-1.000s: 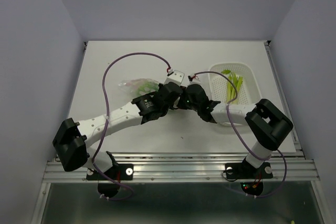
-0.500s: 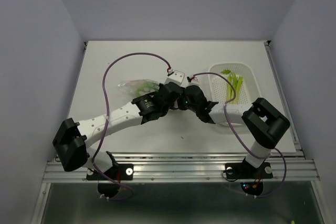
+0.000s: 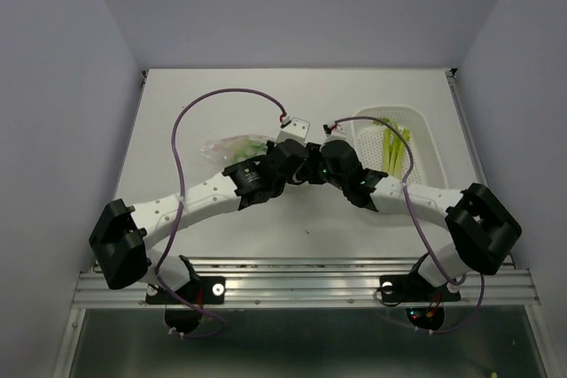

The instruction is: Open the zip-top bag and remove the fake food

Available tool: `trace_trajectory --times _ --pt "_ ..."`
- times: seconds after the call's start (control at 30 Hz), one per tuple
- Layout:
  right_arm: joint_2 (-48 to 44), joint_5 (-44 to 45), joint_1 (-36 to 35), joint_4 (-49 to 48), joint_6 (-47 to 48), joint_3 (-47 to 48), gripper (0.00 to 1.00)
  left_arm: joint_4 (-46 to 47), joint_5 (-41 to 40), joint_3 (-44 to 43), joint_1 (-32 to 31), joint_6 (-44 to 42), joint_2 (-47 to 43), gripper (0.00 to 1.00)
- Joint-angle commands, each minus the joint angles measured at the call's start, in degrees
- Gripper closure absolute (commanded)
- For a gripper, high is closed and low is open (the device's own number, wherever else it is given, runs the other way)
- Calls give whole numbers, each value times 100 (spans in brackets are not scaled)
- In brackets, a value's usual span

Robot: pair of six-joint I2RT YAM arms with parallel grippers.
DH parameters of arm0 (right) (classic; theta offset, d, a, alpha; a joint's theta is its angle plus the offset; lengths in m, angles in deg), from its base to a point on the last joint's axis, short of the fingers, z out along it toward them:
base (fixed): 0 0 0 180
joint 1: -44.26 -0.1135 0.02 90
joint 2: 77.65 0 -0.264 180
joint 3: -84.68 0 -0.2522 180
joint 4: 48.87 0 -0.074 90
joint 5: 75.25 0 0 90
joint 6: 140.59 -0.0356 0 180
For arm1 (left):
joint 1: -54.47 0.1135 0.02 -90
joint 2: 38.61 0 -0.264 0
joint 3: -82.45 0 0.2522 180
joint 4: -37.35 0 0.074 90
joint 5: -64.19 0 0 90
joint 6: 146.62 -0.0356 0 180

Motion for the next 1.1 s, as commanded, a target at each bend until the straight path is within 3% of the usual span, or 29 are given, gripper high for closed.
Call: trace_trajectory --times 0.0,0.4,0.7,0.83,1.07 --pt "-412 -328 -56 264 178 24 75 14 -233 -144 13 95 70 100" --pt "-1283 -241 -56 1643 503 226 76 -100 -321 -109 127 235 87 100" --pt "-2117 409 190 2610 837 472 76 -56 -260 -74 136 174 87 100" --pt "-2618 620 550 2839 1057 516 76 -3 -198 -65 136 156 105 100" --pt "-2944 961 2131 3664 1268 498 74 -3 -207 -100 136 139 70 100"
